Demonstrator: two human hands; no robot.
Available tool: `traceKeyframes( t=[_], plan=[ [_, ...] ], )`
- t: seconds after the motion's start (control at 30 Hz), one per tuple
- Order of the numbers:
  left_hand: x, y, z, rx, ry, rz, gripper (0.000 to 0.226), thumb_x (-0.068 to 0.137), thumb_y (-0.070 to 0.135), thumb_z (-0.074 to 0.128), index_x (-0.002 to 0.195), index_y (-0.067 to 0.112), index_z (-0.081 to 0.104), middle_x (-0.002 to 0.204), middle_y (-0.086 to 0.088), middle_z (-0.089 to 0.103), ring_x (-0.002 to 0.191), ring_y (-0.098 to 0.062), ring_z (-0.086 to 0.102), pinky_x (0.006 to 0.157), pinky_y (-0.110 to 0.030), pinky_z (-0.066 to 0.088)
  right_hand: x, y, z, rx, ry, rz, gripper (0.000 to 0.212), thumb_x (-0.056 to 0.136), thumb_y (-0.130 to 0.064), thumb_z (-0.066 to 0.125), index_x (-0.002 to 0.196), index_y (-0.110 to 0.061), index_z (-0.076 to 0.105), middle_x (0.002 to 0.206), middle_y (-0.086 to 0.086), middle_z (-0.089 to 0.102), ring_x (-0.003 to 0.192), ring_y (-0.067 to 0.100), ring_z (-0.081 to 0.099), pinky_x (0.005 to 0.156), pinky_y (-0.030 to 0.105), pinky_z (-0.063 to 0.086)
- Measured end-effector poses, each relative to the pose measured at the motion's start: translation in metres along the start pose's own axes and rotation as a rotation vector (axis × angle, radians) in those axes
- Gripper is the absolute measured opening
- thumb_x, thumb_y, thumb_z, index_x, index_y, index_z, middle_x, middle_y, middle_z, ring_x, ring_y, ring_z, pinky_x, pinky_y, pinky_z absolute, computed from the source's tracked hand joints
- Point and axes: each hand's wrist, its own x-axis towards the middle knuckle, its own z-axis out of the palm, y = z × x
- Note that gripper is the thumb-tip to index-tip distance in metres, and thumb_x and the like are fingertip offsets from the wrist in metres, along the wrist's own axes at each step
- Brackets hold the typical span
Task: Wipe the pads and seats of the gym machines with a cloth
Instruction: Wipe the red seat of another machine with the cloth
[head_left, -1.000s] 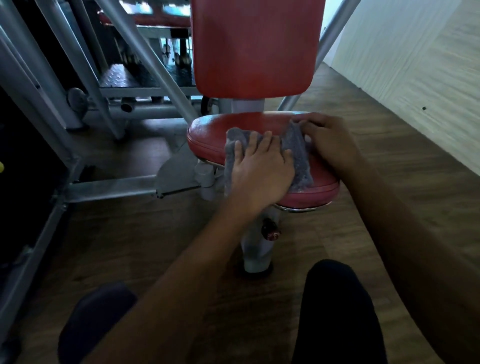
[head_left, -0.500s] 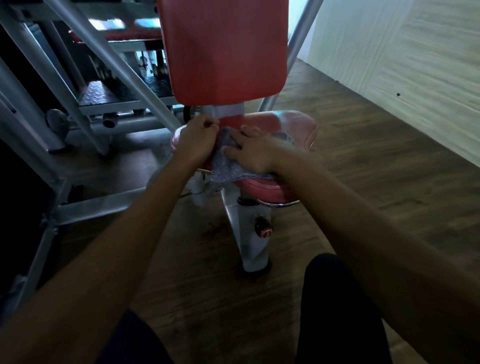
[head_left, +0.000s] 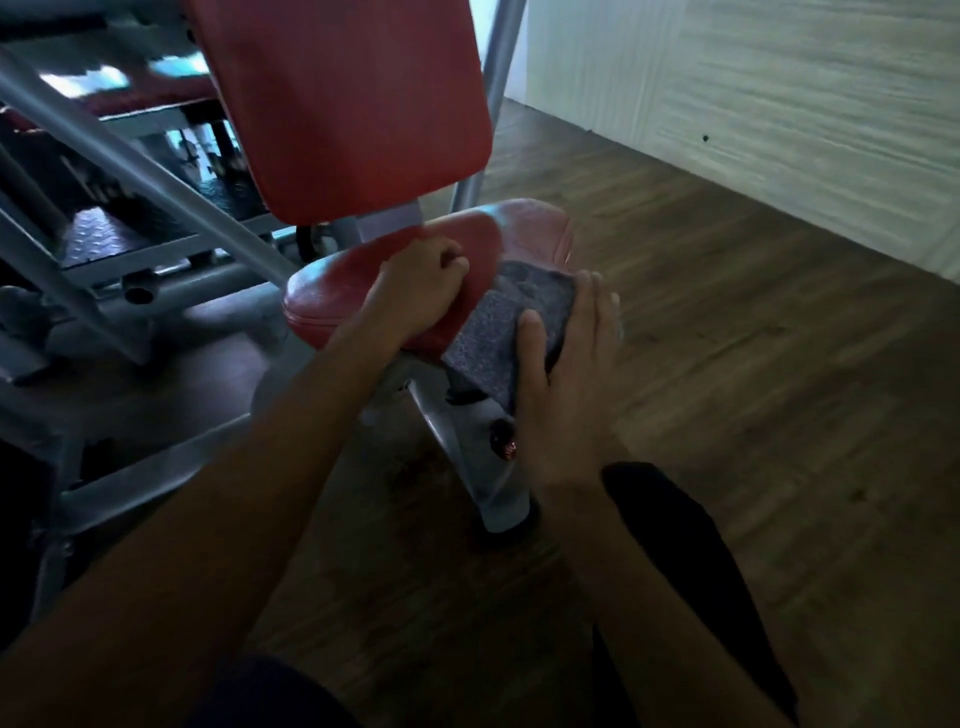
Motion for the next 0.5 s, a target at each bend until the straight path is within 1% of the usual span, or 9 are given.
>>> traceKeyframes(
  t=[0.07,0.1,0.13,0.2,0.23,0.27,0.4,0.47,0.5],
  plan=[
    [0.0,-0.002,0.005,0.015,-0.001,0.005,0.034,0.099,0.033,0.045,0.126,0.022,0.063,0.132,-0.01,0.063,0.122,-0.031,0.058,0.108,-0.043,0.042,-0.022,-0.012,0.019,0.059,0.185,0.109,0.064,0.104,-0.038,0.042,0.155,-0.009,0.018,0.163,0.009,0.016,0.151,0.019,0.011,0.115,0.008,0.006],
    [-0.001,-0.003,0.005,0.026,0.006,0.0,0.035,0.099,0.036,0.043,0.127,0.025,0.062,0.134,-0.008,0.063,0.122,-0.03,0.057,0.107,-0.044,0.042,-0.032,-0.02,0.03,0.101,0.252,0.148,0.066,0.104,-0.038,0.041,0.156,-0.008,0.015,0.164,0.01,0.011,0.151,0.019,0.009,0.114,0.006,0.003],
    [-0.001,-0.003,0.005,0.038,0.016,-0.006,0.035,0.099,0.037,0.042,0.128,0.027,0.061,0.136,-0.006,0.061,0.123,-0.029,0.056,0.108,-0.044,0.041,-0.042,-0.026,0.042,0.148,0.28,0.181,0.069,0.103,-0.042,0.038,0.157,-0.011,0.008,0.165,0.007,0.004,0.152,0.017,0.003,0.116,0.011,0.004],
    [0.001,-0.005,0.007,0.068,0.02,-0.01,0.036,0.101,0.036,0.041,0.13,0.028,0.059,0.139,-0.005,0.058,0.126,-0.028,0.054,0.109,-0.044,0.039,-0.056,-0.037,0.058,0.262,0.253,0.242,0.074,0.101,-0.052,0.03,0.156,-0.022,-0.007,0.165,-0.004,-0.013,0.15,0.008,-0.01,0.119,0.02,0.005],
    [0.001,-0.005,0.008,0.081,0.021,-0.011,0.036,0.101,0.036,0.041,0.132,0.027,0.058,0.141,-0.004,0.057,0.127,-0.028,0.053,0.11,-0.043,0.038,-0.057,-0.04,0.061,0.321,0.237,0.267,0.075,0.099,-0.055,0.03,0.155,-0.027,-0.012,0.163,-0.01,-0.018,0.149,0.004,-0.015,0.119,0.022,0.004],
    [0.001,-0.005,0.007,0.091,0.025,-0.007,0.037,0.102,0.036,0.04,0.133,0.027,0.057,0.142,-0.004,0.056,0.128,-0.028,0.052,0.11,-0.043,0.037,-0.053,-0.041,0.062,0.368,0.233,0.291,0.075,0.1,-0.054,0.031,0.154,-0.028,-0.013,0.162,-0.012,-0.02,0.148,0.002,-0.017,0.119,0.024,0.003],
    [0.004,-0.007,0.008,0.103,0.017,-0.014,0.04,0.102,0.036,0.038,0.138,0.026,0.053,0.146,-0.005,0.052,0.132,-0.027,0.049,0.112,-0.043,0.035,-0.021,-0.04,0.052,0.386,0.35,0.402,0.069,0.104,-0.037,0.039,0.157,-0.018,-0.001,0.165,-0.004,-0.009,0.149,0.006,-0.008,0.12,0.024,0.0],
    [0.004,-0.005,0.008,0.119,0.009,-0.022,0.04,0.103,0.034,0.037,0.139,0.025,0.052,0.147,-0.005,0.051,0.132,-0.028,0.048,0.113,-0.044,0.034,-0.029,-0.042,0.057,0.381,0.366,0.397,0.069,0.104,-0.041,0.038,0.157,-0.021,-0.001,0.165,-0.006,-0.008,0.149,0.004,-0.008,0.123,0.031,0.004],
    [0.003,-0.005,0.008,0.126,0.003,-0.026,0.039,0.103,0.033,0.037,0.138,0.025,0.052,0.147,-0.005,0.051,0.132,-0.028,0.048,0.113,-0.044,0.033,-0.043,-0.045,0.062,0.378,0.351,0.364,0.069,0.103,-0.045,0.036,0.157,-0.027,-0.004,0.165,-0.008,-0.01,0.148,-0.001,-0.008,0.123,0.03,0.006]
  ],
)
